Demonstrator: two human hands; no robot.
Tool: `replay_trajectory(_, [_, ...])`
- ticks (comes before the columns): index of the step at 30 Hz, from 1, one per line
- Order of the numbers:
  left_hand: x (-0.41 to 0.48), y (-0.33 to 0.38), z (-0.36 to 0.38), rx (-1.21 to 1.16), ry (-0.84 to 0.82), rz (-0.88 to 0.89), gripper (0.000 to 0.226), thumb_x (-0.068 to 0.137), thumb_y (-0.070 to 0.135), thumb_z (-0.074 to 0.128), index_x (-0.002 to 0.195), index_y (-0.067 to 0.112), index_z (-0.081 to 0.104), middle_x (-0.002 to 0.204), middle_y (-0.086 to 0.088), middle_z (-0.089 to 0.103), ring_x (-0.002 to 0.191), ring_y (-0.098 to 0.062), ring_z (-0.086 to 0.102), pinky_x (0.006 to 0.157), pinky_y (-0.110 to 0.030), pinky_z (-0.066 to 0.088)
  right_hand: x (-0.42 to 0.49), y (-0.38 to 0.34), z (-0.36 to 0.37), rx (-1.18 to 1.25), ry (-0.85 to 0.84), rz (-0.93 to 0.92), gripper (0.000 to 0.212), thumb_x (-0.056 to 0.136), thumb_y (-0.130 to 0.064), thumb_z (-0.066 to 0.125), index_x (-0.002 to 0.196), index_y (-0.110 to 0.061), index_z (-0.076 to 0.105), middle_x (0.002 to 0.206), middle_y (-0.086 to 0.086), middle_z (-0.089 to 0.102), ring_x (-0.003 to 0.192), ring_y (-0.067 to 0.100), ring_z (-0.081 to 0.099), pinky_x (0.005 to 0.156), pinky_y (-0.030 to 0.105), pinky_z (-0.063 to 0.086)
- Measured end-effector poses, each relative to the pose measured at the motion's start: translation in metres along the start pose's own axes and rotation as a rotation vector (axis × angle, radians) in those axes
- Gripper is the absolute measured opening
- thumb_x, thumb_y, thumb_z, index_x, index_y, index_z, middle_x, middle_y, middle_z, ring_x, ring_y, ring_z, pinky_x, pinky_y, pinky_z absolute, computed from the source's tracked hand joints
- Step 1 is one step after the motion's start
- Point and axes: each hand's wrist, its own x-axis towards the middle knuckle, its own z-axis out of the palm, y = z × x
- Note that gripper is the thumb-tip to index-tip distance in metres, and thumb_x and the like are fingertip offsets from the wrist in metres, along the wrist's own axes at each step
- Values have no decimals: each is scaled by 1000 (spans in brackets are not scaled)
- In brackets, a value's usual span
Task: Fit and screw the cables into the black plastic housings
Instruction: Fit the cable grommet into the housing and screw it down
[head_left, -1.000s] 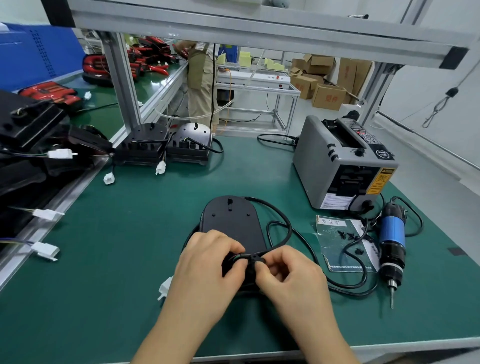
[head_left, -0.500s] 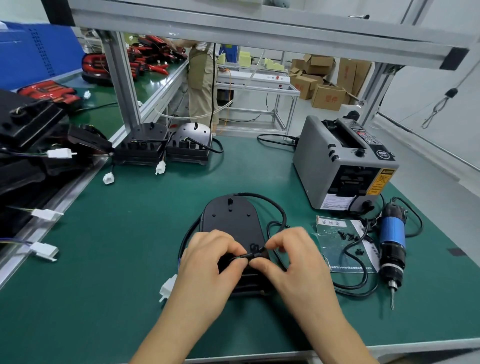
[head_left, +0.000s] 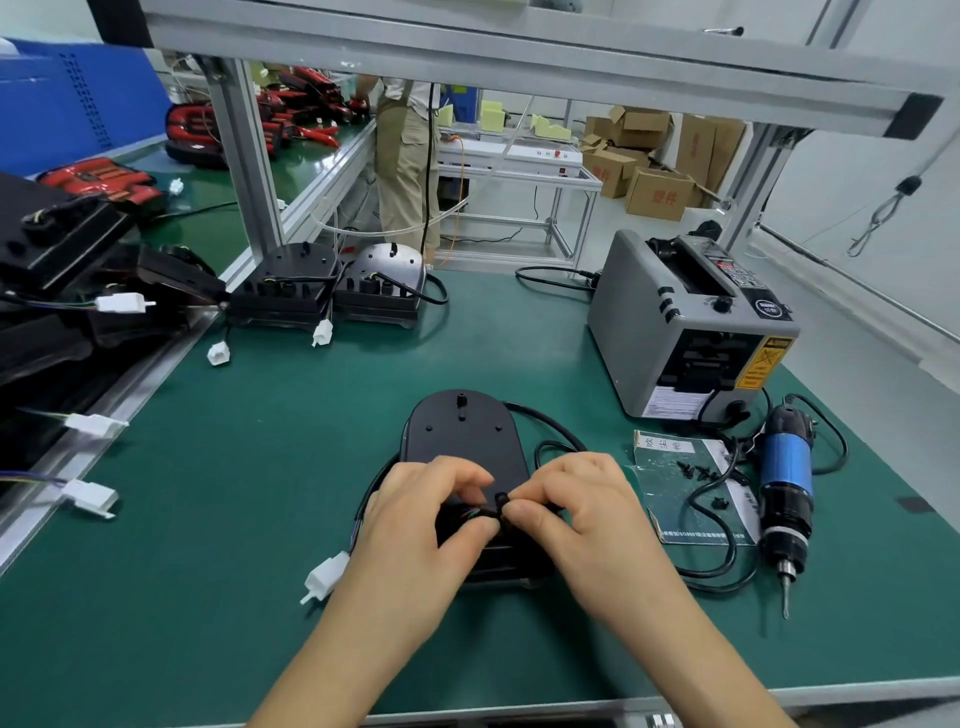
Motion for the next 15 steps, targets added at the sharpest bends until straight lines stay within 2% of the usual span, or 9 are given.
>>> replay_trajectory(2, [-2,1,3,-7,7,4,32,74,30,74,96,46,58,97,25,53,104,0,50,90,-20,38,0,-1,0,33,-36,54,10,84,-32,67,75,-36,68,81,-22,56,101,5,40,98,34,32])
replay_trajectory(4, [-2,2,6,6,41,4,28,72,31,77,92,44,63,94,22,56,103,0,51,89,-21,40,1,-2,0,60,-54,89,14,85,-34,64,72,-39,64,79,-20,57,100,3,38,98,33,31])
replay_trajectory(9, [3,-1,10,74,105,31,13,71,27,78,79,33,69,89,20,54,103,5,39,85,-5,28,0,-3,1,114,-68,108,25,87,-32,63,65,-42,58,75,-26,55,100,-6,34,98,30,28])
replay_trajectory(13, [5,-1,8,36,101,10,21,71,20,80,68,33,64,80,21,59,101,7,41,81,-2,27,2,-2,2,78,-75,112,29,87,-35,61,61,-44,52,76,-26,55,101,-6,32,91,23,22])
replay_trajectory(15, [6,1,8,21,80,-10,17,72,21,78,67,31,65,83,24,61,101,7,41,81,-2,27,3,-2,2,99,-85,118,30,86,-35,61,60,-46,53,76,-31,56,103,-9,32,90,19,22])
